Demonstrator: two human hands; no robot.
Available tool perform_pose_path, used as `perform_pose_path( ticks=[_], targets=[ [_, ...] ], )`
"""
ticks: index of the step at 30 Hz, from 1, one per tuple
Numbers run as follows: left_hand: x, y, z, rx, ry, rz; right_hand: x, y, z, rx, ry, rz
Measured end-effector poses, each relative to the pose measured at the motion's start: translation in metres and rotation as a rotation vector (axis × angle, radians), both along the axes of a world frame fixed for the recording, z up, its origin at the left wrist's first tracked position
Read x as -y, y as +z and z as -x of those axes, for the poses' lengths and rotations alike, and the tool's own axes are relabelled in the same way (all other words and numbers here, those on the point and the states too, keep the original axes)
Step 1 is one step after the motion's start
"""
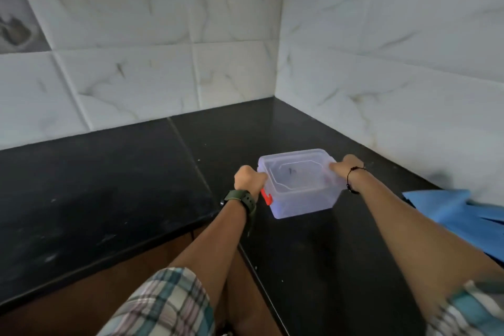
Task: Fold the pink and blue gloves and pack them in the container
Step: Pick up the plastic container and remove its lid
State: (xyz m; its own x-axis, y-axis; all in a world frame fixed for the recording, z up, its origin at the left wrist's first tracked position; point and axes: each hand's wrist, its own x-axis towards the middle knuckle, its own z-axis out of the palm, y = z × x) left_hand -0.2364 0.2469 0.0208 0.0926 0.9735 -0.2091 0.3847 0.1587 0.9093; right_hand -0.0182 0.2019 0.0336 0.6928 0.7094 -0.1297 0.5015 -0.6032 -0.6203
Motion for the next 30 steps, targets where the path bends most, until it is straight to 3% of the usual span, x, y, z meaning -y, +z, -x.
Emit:
perform_pose_path(
  ticks=[4,9,16,22,30],
  targets=[
    [0.003,-0.004,-0.011,-0.002,-0.001,0.003,-0.005,-0.009,-0.002,0.047,-0.059,0.015],
    [0.005,0.011,-0.034,-0.092,-0.082,-0.127,0.025,0.006,-0.022,0.075,-0.114,0.0],
    [0.048,0.028,-0.117,-0.232,-0.417,-0.273,0.151,0.034,-0.073,0.039,-0.273,0.024],
    [0.095,0.008,-0.165,-0.29,-0.651,-0.296,0.26,0.032,-0.063,0.03,-0.473,0.016],
    [0.096,-0.005,-0.165,-0.377,-0.719,-0.386,0.273,-0.005,-0.03,0.051,-0.522,0.057]
  ],
)
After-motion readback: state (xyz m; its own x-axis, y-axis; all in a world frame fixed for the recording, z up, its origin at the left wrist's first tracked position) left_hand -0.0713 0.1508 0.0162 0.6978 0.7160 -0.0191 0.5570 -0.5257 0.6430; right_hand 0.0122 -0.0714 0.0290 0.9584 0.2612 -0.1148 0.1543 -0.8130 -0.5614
